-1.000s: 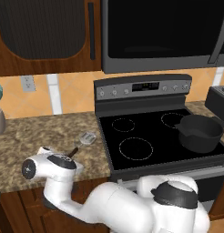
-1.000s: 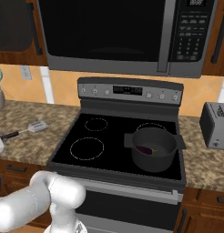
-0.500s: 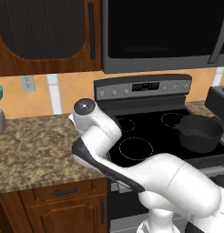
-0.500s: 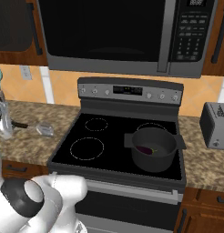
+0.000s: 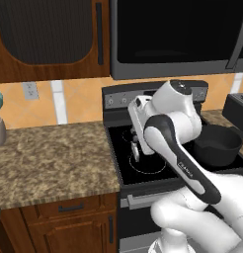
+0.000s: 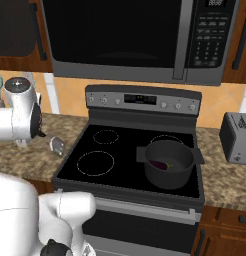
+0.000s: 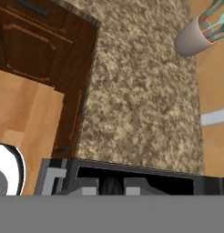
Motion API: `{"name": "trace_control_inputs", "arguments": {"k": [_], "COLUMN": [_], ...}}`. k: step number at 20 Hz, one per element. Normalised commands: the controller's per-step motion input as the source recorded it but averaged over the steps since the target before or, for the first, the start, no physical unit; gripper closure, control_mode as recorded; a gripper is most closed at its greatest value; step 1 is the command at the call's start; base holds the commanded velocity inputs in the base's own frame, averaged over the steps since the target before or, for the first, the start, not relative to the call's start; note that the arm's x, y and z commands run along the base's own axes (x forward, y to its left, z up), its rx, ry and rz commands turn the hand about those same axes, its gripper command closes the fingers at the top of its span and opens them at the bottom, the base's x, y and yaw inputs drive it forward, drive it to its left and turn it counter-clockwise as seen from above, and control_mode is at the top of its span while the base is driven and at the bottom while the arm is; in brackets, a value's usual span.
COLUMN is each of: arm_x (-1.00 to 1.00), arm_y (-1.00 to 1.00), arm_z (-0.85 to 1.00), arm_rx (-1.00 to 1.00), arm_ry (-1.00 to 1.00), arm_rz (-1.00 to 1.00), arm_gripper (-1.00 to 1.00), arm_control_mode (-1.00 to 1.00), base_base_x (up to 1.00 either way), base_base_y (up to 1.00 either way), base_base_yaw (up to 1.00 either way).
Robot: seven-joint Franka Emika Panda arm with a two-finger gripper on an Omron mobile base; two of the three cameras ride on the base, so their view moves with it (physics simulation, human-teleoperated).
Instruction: Put the eggplant and lime in the pot. Retrieve the spatula and lightly stir the vegetables in the pot.
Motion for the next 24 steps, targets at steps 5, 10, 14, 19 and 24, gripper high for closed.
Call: {"name": "trace_control_inputs", "arguments": {"k": [5,10,14,19,24], "arm_x": [-0.27,0.0,0.0,-0.1,-0.15], "arm_y": [-0.92,-0.64,-0.8,-1.0,-1.0], "arm_z": [0.46,0.71,0.57,0.17,0.0], "arm_rx": [0.36,0.21,0.26,0.31,0.35], "arm_ry": [-0.02,0.0,0.09,0.05,-0.04], "arm_rz": [-0.42,-0.64,-0.69,-0.5,-0.33], "arm_gripper": [1.0,1.0,1.0,1.0,1.0], "arm_control_mode": [-1.0,-1.0,-1.0,-1.0,-1.0], "base_base_x": [0.0,0.0,0.0,0.0,0.0], "base_base_y": [0.0,0.0,0.0,0.0,0.0], "base_base_yaw": [0.0,0.0,0.0,0.0,0.0]}}
